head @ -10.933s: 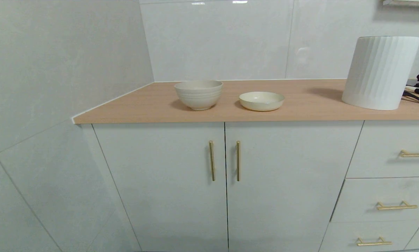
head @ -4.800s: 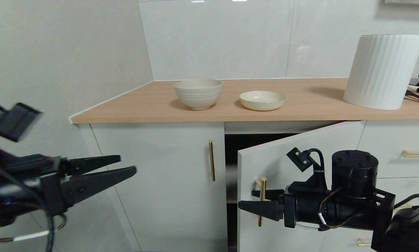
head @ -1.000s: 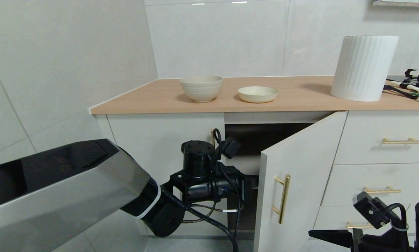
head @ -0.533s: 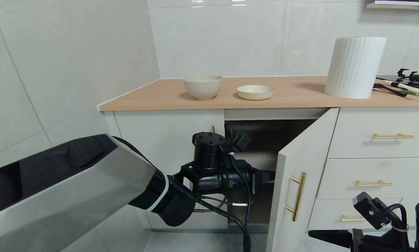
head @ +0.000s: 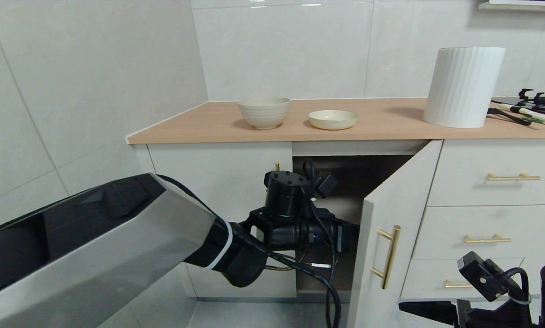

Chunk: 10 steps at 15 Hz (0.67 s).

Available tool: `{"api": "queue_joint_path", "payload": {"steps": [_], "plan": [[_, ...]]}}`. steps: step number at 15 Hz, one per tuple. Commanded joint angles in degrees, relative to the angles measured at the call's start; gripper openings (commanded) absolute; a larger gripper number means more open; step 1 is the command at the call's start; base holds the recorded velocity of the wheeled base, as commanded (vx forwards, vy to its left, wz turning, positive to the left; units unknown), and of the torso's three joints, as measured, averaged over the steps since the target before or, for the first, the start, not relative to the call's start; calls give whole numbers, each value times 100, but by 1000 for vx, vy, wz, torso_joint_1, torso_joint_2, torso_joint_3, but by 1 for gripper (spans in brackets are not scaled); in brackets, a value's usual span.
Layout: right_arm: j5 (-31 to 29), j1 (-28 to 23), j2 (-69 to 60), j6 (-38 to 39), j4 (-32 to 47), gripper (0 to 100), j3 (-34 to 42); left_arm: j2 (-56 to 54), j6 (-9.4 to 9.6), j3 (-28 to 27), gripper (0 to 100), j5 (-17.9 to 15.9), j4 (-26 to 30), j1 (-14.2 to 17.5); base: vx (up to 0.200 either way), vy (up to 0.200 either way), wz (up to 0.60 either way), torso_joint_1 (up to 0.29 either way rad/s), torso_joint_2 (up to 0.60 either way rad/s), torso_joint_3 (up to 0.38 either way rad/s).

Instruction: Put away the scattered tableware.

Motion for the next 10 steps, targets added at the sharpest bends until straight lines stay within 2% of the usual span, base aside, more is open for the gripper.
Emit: {"api": "queue_joint_path", "payload": {"steps": [1,3,4,5,7,9,10], "plan": [[3,347,-308,12,13,100,0,-203,32,-283,0,-11,212,-378,0,0,0,0,0,0],[12,786,-1020,3,347,100,0,-800,278,139,0,-11,230,-879,0,0,0,0,0,0],[12,944,-1328,3,584,100,-18,-1047,384,394,0,-11,230,-905,0,0,0,0,0,0],[12,1024,-1539,3,804,100,-62,-1249,401,675,0,-11,186,-879,0,0,0,0,0,0],[3,1041,-1636,-6,989,100,-158,-1477,384,1027,0,-11,169,-484,0,0,0,0,0,0],[3,1050,-1609,-76,989,100,-220,-1978,358,1546,0,226,160,-44,0,0,0,0,0,0],[3,1050,-1574,-102,989,100,-255,-2092,358,1651,0,244,142,35,0,0,0,0,0,0]]}}
